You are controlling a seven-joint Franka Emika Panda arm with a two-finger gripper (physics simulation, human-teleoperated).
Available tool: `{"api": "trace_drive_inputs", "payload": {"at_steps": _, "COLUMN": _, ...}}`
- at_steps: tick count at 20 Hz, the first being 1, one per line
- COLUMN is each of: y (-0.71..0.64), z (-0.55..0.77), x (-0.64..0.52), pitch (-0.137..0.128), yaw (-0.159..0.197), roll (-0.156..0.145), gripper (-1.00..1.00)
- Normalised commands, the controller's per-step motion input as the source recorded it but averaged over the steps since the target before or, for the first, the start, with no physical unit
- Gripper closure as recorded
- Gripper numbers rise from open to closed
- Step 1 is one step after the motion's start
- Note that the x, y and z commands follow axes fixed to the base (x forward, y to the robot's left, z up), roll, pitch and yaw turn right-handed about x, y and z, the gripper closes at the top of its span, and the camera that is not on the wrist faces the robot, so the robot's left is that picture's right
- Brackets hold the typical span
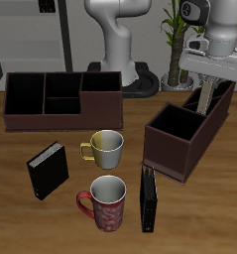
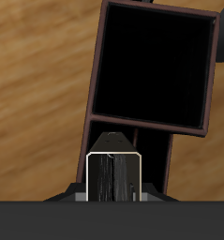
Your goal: Place the yellow book into the left desk caddy's back compartment
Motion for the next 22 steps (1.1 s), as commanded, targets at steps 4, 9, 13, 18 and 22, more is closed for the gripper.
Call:
{"api": "trace_drive_inputs", "payload": {"at_steps": 4, "y": 0.07, "z": -0.23, "x": 0.03, "pitch": 0.036, "yaw": 0.002, "roll": 0.014, "gripper": 1.00}}
{"api": "trace_drive_inputs", "payload": {"at_steps": 9, "y": -0.03, "z": -0.18, "x": 0.05, "pitch": 0.025, "yaw": -0.001, "roll": -0.009, "gripper": 1.00}}
{"api": "trace_drive_inputs", "payload": {"at_steps": 13, "y": -0.04, "z": -0.12, "x": 0.06, "pitch": 0.013, "yaw": 0.006, "roll": 0.002, "gripper": 1.00}}
{"api": "trace_drive_inputs", "payload": {"at_steps": 18, "y": 0.00, "z": -0.17, "x": 0.00, "pitch": 0.017, "yaw": -0.007, "roll": -0.009, "gripper": 1.00}}
{"api": "trace_drive_inputs", "payload": {"at_steps": 22, "y": 0.05, "z": -0.12, "x": -0.05, "pitch": 0.017, "yaw": 0.001, "roll": 0.022, "gripper": 1.00}}
